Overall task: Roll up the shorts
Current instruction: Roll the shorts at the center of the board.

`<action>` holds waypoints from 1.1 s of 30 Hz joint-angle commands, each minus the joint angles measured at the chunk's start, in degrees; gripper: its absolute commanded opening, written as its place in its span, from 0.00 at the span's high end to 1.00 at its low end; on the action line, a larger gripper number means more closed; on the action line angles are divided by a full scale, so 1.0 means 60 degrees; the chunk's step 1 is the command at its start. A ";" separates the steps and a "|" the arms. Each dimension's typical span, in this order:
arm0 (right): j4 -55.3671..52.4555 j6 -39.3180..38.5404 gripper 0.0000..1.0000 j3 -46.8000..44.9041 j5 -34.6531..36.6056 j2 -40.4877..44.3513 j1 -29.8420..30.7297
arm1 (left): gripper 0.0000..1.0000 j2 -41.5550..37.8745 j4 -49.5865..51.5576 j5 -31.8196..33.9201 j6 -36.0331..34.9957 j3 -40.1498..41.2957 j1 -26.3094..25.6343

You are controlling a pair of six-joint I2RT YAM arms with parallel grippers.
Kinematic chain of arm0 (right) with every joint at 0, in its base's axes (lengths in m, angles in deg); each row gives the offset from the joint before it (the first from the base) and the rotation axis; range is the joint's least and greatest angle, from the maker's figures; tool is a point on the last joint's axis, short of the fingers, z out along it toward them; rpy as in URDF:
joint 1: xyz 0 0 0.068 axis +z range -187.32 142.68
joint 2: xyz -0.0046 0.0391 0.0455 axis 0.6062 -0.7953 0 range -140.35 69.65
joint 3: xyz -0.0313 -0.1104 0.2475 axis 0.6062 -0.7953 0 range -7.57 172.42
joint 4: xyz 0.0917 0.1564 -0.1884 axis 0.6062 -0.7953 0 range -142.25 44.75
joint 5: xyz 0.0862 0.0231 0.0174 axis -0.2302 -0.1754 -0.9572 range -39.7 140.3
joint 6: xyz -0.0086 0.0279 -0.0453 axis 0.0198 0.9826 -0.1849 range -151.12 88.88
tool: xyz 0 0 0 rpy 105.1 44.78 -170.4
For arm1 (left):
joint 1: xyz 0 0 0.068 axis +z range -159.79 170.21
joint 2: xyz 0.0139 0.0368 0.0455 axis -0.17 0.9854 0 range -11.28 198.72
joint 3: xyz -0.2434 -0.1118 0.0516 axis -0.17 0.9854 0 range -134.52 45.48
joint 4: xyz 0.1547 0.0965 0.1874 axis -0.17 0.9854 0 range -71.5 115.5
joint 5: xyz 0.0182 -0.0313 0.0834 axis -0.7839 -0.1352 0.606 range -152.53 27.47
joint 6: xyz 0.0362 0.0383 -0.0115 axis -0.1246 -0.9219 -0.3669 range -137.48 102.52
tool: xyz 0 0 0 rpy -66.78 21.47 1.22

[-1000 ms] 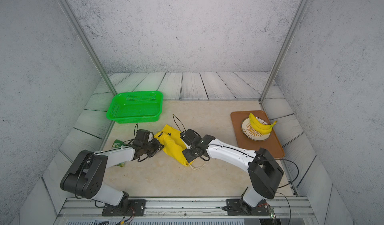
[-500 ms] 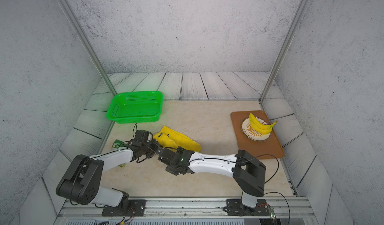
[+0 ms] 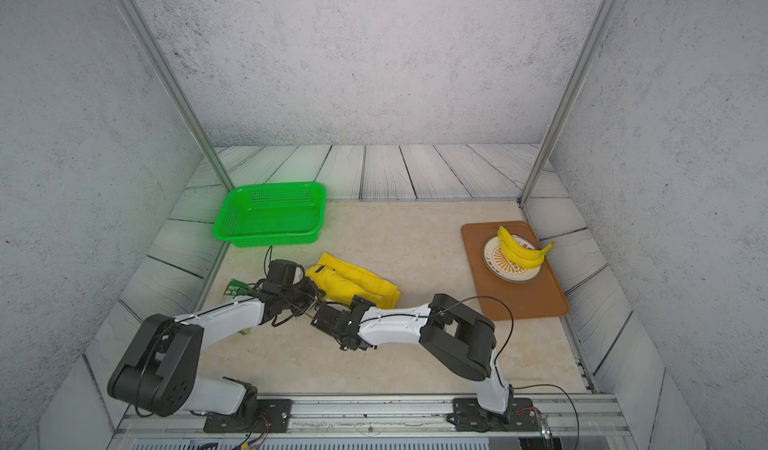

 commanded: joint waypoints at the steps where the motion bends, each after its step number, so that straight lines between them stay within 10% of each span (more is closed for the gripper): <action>1: -0.0030 0.0145 0.53 0.0090 -0.1318 -0.0386 -0.0349 | 1.00 -0.0213 0.0387 -0.0208 -0.0058 0.0097 -0.0054; 4: -0.0362 0.0314 0.69 0.0201 -0.2578 -0.0337 -0.0710 | 0.99 -0.0286 0.0677 -0.0090 -0.0093 -0.0015 -0.0040; 10: -0.1028 0.1025 0.76 0.0294 -0.5402 0.0022 -0.1304 | 0.32 -0.1151 0.2216 0.0752 -0.0429 -0.0473 0.0018; 20: -0.0247 0.3353 0.77 -0.0041 -1.0203 0.0435 -0.2294 | 0.21 -0.3439 0.2842 0.1414 -0.0883 0.0326 0.0048; 33: 0.5305 0.8444 0.78 -0.2245 -1.3170 -0.0273 -0.3422 | 0.22 -0.1706 0.2125 0.1011 -0.1147 0.0176 -0.0078</action>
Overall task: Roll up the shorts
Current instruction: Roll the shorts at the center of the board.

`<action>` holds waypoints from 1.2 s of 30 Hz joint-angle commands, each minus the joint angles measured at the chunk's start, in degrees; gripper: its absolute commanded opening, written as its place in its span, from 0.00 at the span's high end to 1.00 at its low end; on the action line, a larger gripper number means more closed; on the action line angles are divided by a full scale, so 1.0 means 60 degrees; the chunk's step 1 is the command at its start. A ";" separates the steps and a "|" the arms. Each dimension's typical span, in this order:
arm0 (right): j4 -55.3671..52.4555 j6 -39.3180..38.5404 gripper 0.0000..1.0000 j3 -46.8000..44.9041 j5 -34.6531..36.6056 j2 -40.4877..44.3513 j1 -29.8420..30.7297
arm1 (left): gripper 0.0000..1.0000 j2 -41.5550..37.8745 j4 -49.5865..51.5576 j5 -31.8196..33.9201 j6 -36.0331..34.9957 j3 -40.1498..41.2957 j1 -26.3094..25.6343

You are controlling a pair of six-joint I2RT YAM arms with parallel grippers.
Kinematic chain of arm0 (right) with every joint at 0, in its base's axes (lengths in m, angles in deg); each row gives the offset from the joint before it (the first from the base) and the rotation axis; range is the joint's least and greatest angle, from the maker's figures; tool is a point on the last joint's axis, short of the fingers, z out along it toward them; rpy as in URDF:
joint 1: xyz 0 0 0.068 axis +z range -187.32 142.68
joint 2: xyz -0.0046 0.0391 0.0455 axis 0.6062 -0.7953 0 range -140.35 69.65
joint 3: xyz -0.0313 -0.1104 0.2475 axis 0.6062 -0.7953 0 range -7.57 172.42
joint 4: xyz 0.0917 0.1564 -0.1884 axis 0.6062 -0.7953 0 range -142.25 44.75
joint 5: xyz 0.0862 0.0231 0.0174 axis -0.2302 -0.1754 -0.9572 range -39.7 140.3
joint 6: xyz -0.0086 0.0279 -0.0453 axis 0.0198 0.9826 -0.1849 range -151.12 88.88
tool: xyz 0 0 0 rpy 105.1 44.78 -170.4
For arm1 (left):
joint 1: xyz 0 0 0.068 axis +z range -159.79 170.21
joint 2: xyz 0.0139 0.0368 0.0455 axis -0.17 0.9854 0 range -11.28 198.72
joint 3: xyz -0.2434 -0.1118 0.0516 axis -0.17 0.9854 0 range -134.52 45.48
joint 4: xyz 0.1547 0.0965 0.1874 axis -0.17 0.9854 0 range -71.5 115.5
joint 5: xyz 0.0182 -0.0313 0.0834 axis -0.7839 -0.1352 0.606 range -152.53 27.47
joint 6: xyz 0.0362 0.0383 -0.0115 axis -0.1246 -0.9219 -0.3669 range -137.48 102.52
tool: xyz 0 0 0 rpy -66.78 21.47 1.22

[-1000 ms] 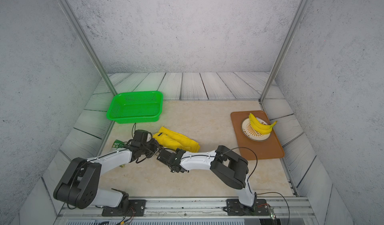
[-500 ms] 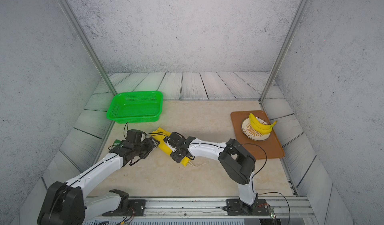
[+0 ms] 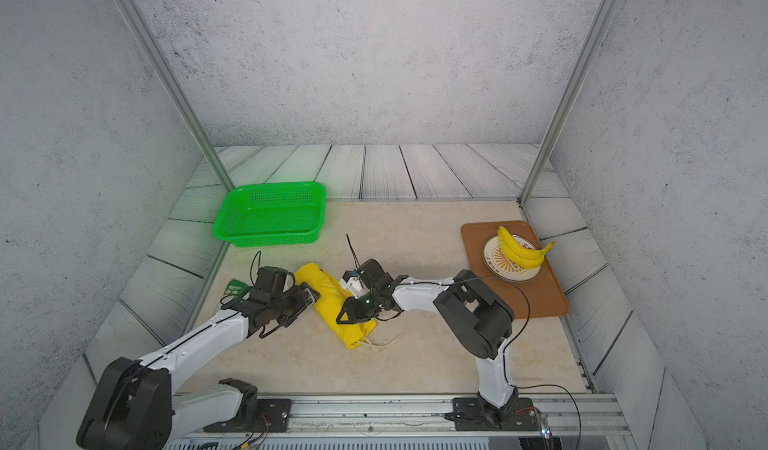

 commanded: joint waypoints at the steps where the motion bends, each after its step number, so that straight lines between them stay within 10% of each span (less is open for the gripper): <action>1: 0.1707 0.2053 0.78 -0.0769 -0.0771 -0.0544 -0.0183 | 0.23 0.0451 -0.0205 -0.0048 -0.0243 -0.0251 -0.0116; 11: 0.3203 0.3156 0.73 -0.1423 -0.1020 -0.1033 -0.0535 | 0.24 0.1911 -0.0755 0.0138 -0.0247 -0.0773 -0.0649; 21: -0.0464 0.0566 0.37 -0.1099 0.0116 0.1026 -0.0797 | 0.32 0.3211 -0.0107 0.0699 -0.0536 -0.1645 -0.1156; 30: -0.2581 -0.0579 0.25 -0.0938 0.2384 0.2329 -0.1162 | 0.32 0.3311 0.0022 0.0770 -0.0606 -0.1928 -0.1349; 36: -0.2060 -0.0320 0.22 -0.0354 0.1602 0.1169 -0.1352 | 0.33 0.3425 0.0106 0.0816 -0.0611 -0.2093 -0.1453</action>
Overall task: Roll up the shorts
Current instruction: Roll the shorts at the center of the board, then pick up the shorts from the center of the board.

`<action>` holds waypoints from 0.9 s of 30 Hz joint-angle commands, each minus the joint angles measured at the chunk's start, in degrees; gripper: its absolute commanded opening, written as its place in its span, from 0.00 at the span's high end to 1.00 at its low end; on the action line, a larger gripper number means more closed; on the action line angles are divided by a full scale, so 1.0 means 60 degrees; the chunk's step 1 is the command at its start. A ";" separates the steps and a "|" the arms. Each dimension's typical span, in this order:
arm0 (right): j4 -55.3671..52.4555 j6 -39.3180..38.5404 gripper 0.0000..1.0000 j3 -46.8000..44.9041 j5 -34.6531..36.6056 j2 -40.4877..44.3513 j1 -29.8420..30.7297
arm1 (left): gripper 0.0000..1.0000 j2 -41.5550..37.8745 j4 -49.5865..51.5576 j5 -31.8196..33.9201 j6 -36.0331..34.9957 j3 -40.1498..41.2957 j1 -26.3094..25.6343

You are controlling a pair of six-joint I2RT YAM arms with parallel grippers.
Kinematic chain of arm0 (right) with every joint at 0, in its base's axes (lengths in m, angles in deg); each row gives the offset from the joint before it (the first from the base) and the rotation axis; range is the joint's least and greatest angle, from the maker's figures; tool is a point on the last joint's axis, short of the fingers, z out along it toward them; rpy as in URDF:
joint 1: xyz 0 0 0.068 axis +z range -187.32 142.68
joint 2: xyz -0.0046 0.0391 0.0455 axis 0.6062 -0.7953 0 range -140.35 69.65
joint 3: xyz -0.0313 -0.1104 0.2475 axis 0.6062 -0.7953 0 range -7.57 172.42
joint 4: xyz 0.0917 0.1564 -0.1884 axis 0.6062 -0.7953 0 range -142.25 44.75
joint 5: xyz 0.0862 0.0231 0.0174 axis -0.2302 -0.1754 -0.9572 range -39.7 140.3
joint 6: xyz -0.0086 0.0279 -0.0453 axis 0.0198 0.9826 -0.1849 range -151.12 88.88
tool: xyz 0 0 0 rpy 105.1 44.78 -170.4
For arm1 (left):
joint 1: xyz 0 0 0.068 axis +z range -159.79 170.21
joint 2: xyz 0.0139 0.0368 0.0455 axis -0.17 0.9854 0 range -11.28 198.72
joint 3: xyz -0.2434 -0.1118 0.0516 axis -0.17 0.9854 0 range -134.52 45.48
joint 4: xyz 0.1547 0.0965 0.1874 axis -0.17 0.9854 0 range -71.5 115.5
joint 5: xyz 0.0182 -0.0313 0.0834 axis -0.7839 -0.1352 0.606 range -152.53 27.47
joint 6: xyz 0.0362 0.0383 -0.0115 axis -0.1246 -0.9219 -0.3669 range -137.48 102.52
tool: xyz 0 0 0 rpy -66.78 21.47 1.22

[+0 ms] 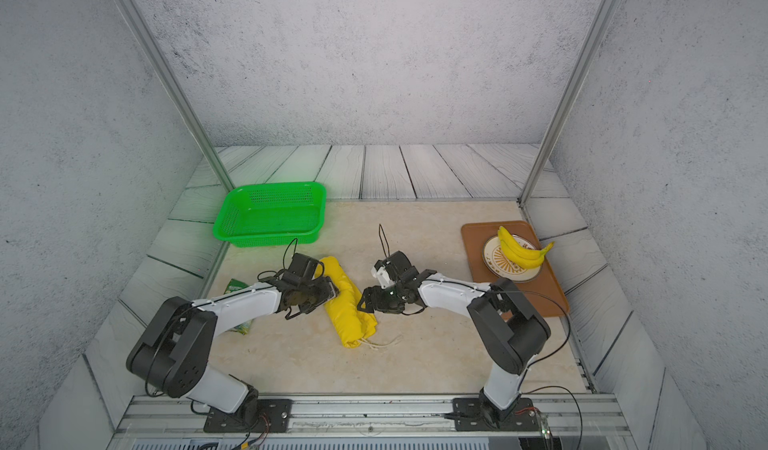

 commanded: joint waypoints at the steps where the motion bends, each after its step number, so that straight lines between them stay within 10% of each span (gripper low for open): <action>1: 0.0137 0.0083 0.22 0.0406 -0.0328 -0.0701 -0.0052 | 0.33 0.0302 0.0485 0.0156 -0.0181 -0.0132 -0.0132; 17: 0.6721 0.4568 0.21 -0.0331 -0.3235 -0.2642 -0.0293 | 0.35 0.0346 0.0453 0.0114 -0.0223 -0.0122 -0.0136; 27: 0.3313 0.2928 0.22 0.0857 -0.2461 -0.2481 0.0063 | 0.36 0.0468 0.0337 -0.0006 -0.0148 -0.0168 -0.0179</action>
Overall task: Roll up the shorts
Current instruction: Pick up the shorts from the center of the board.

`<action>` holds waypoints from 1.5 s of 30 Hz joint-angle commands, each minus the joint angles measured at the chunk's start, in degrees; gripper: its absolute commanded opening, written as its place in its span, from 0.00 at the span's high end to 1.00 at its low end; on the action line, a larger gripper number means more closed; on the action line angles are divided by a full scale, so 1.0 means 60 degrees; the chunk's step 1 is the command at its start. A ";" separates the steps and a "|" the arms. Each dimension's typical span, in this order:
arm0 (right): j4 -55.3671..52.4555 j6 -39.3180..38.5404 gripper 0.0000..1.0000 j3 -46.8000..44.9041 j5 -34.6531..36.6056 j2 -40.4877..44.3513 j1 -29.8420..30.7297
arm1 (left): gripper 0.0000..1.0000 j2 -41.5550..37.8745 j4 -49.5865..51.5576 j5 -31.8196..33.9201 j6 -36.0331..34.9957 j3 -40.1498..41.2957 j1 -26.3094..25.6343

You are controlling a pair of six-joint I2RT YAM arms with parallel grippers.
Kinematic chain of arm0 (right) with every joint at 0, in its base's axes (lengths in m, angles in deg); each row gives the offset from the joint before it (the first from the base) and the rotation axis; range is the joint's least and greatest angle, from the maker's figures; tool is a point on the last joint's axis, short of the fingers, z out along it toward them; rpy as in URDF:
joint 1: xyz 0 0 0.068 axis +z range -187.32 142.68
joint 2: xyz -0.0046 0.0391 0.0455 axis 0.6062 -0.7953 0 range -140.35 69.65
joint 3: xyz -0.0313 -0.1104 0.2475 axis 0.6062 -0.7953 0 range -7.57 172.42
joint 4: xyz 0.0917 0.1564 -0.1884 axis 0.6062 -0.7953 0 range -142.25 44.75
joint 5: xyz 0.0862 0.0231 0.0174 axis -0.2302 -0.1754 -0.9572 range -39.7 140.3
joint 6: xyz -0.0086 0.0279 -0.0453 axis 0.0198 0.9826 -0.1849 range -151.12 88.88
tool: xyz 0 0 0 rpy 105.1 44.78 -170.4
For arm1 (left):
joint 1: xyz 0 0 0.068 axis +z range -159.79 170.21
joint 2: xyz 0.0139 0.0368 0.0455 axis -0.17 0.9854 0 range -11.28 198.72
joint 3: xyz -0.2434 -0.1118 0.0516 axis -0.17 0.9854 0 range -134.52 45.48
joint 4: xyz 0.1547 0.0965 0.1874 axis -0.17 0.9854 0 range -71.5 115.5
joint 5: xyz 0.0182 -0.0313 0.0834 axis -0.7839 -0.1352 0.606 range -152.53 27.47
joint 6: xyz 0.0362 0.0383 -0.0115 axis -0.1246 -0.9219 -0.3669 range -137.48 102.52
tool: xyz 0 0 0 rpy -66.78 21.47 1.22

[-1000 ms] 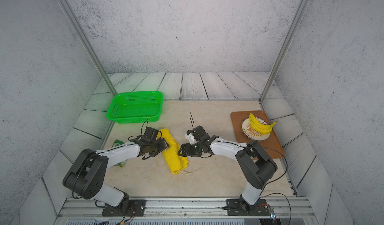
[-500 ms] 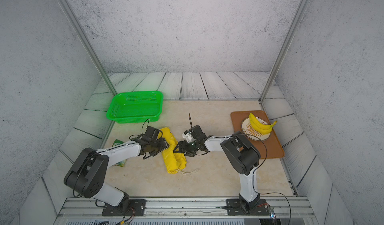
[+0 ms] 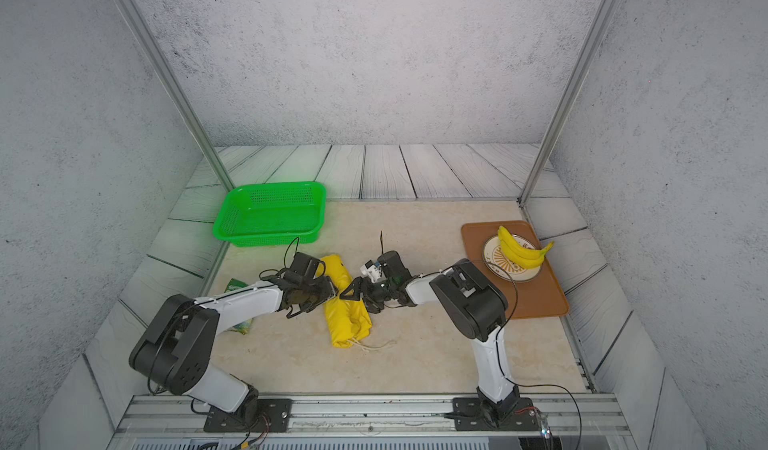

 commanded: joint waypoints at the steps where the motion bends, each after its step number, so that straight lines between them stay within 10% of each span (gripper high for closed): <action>1: -0.1466 -0.0780 0.23 0.0358 0.0566 0.0167 0.0181 | 0.36 0.0322 0.0303 -0.0171 -0.0106 -0.0088 -0.0147; 4: -0.1434 -0.0725 0.32 0.0254 0.0706 -0.0056 0.0201 | 0.36 0.0304 0.0310 -0.0174 -0.0097 -0.0140 -0.0146; 12: 0.0520 -0.0142 0.96 -0.0235 0.0156 -0.0436 0.0226 | 0.29 -0.0205 0.0660 -0.0215 -0.0142 -0.0372 -0.0090; 29: 0.5024 0.0595 1.00 -0.1921 -0.0758 0.2010 -0.0229 | 0.01 -0.6323 -0.0893 -0.1390 -0.0658 0.2343 0.0689; 41: 0.5056 0.0736 1.00 -0.1748 -0.2335 0.2858 -0.0183 | 0.01 -0.6036 -0.4020 -0.4190 -0.0210 0.2417 0.0667; 45: 0.4887 0.0659 0.99 -0.1550 -0.2784 0.2985 -0.0137 | 0.23 -0.5383 -0.4248 -0.4569 -0.0010 0.2069 0.0638</action>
